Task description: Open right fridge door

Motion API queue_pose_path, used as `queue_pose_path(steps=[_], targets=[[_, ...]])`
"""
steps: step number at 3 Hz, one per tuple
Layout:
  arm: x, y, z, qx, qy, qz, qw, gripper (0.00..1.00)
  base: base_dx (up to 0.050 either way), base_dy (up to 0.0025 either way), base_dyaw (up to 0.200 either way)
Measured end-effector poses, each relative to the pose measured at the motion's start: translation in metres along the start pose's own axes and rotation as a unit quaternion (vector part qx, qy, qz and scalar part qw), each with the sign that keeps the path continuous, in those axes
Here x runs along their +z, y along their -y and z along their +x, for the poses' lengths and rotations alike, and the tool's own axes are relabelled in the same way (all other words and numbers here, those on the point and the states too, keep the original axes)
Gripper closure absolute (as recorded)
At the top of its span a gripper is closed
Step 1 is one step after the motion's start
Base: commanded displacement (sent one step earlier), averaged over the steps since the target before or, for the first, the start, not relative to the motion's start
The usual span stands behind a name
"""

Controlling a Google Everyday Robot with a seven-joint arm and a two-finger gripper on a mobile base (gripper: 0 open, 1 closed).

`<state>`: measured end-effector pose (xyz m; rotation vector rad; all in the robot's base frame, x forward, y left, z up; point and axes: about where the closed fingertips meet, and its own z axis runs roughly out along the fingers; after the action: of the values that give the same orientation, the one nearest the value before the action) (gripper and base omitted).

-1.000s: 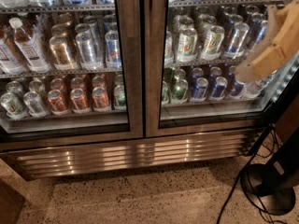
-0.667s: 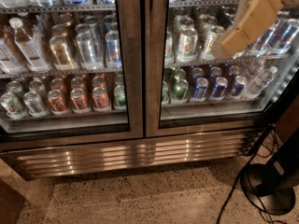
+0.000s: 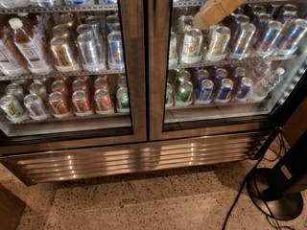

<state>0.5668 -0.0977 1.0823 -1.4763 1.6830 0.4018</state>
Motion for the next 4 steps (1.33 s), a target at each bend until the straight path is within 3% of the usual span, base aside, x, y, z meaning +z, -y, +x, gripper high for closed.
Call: queue_pose_path(steps=[1,2,3,4], targets=[[0.023,-0.002,-0.018,0.015,0.047,-0.052,0.9974,0.00,0.000,0.00000,0.000],[0.047,-0.007,-0.027,0.027,0.056,-0.086,0.9943,0.00,0.000,0.00000,0.000],[0.048,-0.007,-0.027,0.027,0.055,-0.086,0.9944,0.00,0.000,0.00000,0.000],[0.092,-0.008,-0.008,0.040,0.041,-0.122,0.9909,0.00,0.000,0.00000,0.000]])
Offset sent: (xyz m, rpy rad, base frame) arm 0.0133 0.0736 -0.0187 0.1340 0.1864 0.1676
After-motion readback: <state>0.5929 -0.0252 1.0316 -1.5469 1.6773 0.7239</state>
